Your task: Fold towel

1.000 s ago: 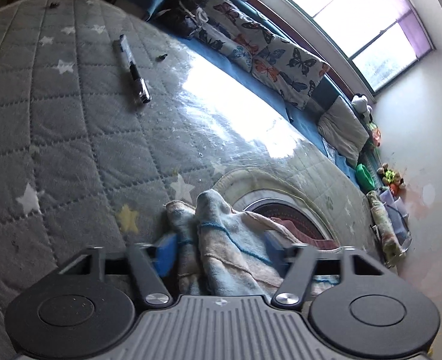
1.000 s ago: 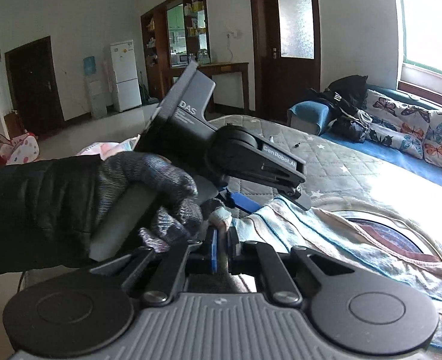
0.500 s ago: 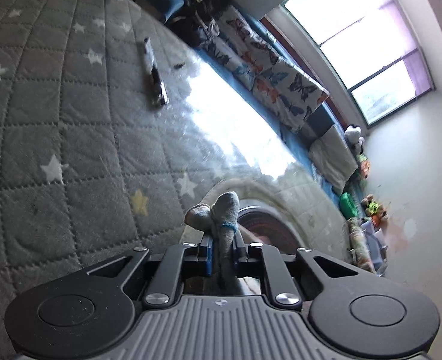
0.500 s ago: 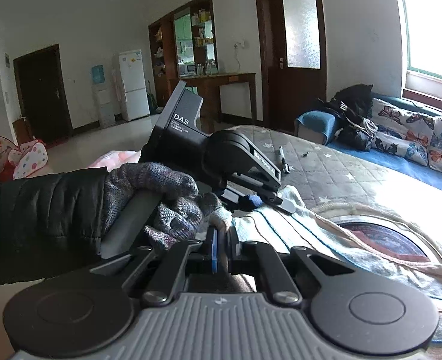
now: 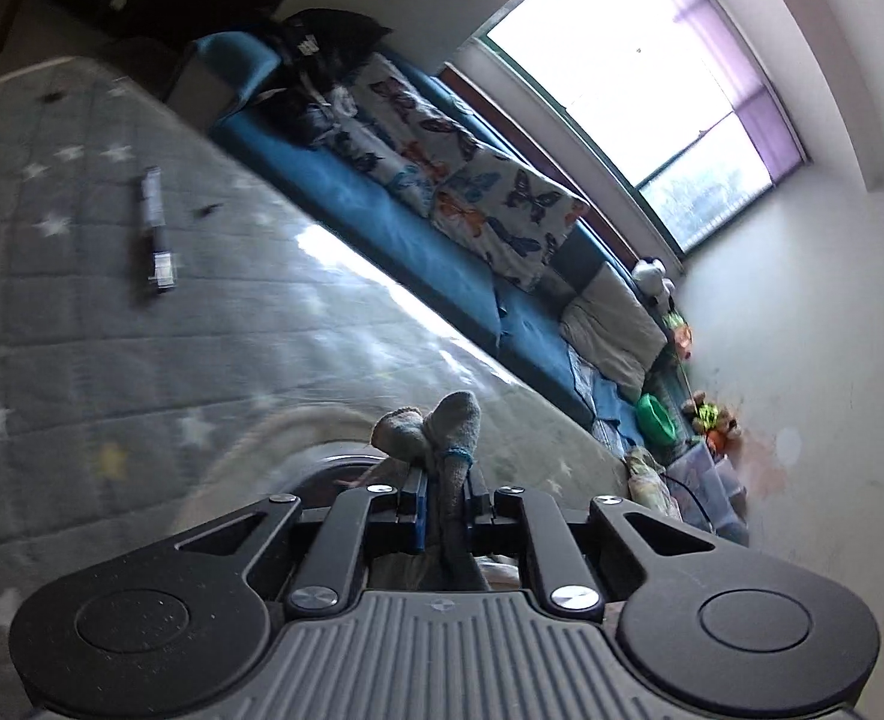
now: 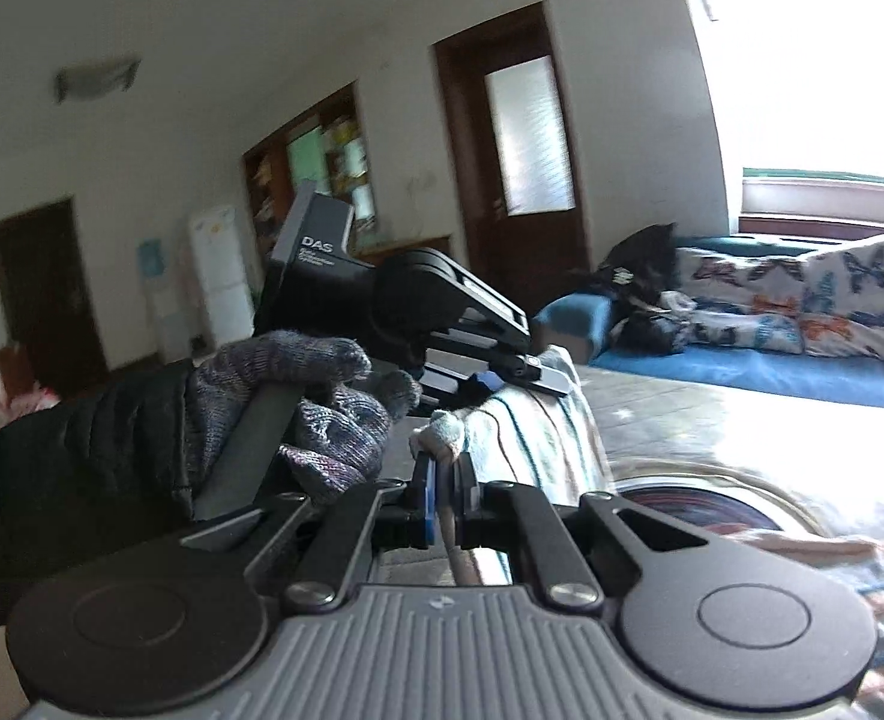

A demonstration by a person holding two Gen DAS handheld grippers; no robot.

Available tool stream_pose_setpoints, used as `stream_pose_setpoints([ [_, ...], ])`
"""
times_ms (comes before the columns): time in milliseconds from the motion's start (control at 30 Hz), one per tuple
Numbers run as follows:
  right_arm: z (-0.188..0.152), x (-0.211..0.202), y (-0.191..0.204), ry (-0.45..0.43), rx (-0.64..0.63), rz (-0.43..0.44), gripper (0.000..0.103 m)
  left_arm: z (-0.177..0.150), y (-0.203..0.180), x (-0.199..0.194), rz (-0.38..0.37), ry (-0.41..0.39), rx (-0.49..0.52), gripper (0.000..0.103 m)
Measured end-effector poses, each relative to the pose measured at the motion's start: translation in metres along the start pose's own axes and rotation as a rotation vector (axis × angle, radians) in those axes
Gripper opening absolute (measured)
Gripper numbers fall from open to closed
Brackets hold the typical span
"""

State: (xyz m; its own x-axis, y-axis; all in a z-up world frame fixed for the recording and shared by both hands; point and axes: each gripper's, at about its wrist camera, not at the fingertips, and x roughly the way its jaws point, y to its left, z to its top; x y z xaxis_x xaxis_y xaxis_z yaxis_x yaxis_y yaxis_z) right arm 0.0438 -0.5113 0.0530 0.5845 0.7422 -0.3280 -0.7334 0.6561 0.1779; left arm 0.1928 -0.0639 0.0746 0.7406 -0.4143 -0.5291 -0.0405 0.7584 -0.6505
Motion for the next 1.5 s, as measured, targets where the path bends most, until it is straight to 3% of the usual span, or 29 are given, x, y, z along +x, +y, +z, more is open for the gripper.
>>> stream_pose_setpoints([
  [300,-0.019,-0.049,-0.090,-0.079,0.172,-0.141,0.005,-0.036,-0.088,0.069,0.033,0.064,0.130,0.012],
  [700,-0.078,-0.093,-0.188,-0.080,0.390,-0.285,0.005,-0.105,-0.147,0.168,0.093,0.204,0.284,0.012],
  [833,-0.093,-0.102,-0.208,-0.051,0.434,-0.306,0.005,-0.118,-0.152,0.181,0.090,0.229,0.300,0.012],
  [1067,-0.091,-0.117,-0.217,-0.030,0.396,-0.339,0.019,-0.123,-0.154,0.190,0.075,0.244,0.308,0.013],
  [1300,-0.071,-0.130,-0.214,-0.022,0.348,-0.364,0.032,-0.125,-0.155,0.185,0.009,0.254,0.319,0.028],
  [1500,-0.058,-0.112,-0.221,0.048,0.303,-0.355,0.034,-0.118,-0.148,0.163,-0.031,0.232,0.325,0.043],
])
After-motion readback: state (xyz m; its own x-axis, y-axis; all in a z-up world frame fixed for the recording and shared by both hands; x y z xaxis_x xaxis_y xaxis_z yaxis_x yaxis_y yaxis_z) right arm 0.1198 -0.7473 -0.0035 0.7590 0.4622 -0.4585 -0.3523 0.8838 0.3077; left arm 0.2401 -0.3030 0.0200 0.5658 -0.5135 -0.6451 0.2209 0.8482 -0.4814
